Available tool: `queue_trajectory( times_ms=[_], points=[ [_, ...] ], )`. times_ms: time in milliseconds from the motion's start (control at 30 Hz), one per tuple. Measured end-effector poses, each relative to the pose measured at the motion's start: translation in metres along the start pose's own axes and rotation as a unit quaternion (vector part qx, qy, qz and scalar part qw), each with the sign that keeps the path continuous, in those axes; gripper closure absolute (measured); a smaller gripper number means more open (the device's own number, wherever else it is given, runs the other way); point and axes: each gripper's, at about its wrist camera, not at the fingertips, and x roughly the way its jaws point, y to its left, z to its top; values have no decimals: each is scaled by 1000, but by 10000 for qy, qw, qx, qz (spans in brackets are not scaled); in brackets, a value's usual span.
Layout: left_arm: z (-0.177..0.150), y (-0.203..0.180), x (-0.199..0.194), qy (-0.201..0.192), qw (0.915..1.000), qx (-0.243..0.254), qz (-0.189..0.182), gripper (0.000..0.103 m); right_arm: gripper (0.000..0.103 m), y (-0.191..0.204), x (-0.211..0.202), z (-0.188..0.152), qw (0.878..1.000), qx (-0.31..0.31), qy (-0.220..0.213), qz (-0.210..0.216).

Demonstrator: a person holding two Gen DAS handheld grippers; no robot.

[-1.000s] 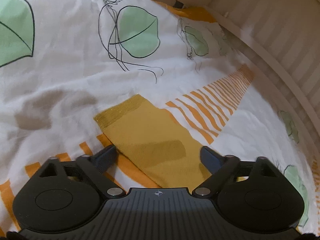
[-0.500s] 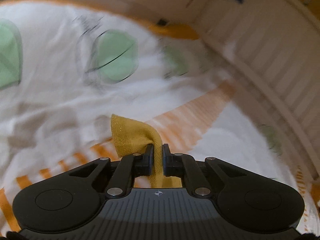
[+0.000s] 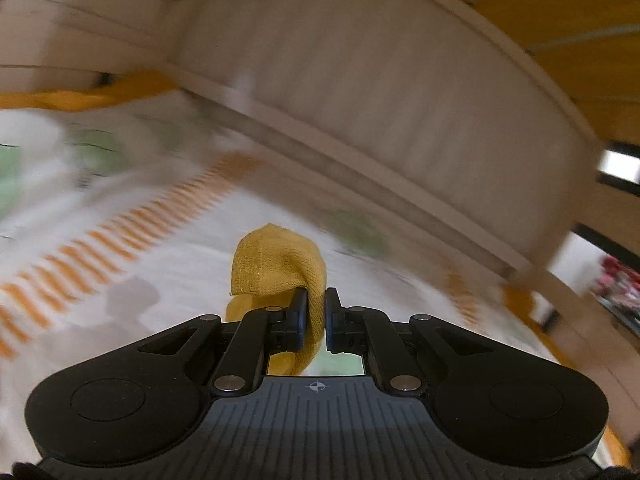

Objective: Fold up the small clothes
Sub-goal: 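Lift the sleeve and fold it across the sweater body, open left gripper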

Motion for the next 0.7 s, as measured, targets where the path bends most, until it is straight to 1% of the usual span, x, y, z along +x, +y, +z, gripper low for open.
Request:
queue_trajectory(
  times_ms=[100, 267, 433, 500, 600, 667, 700],
  points=[
    [-18, -38, 13, 208, 9992, 98, -341, 95, 3, -10, -3, 5, 9998, 212, -8, -68],
    [-58, -90, 43, 680, 9947, 298, -707, 95, 3, -35, -6, 12, 9973, 677, 6, -297],
    [-99, -126, 70, 1151, 9881, 525, -871, 94, 3, -71, -8, 17, 9899, 1240, 104, -674],
    [-110, -132, 77, 1342, 9853, 578, -884, 94, 3, -83, -7, 18, 9858, 1439, 160, -848],
    [-131, -145, 88, 1579, 9804, 733, -921, 94, 3, -98, -8, 18, 9810, 1662, 196, -984],
    [-142, -150, 92, 1770, 9753, 861, -1003, 89, 3, -105, -8, 18, 9787, 1774, 198, -1010],
    [-147, -154, 95, 1901, 9716, 934, -1052, 78, 3, -108, -8, 18, 9778, 1817, 195, -1022]
  ],
)
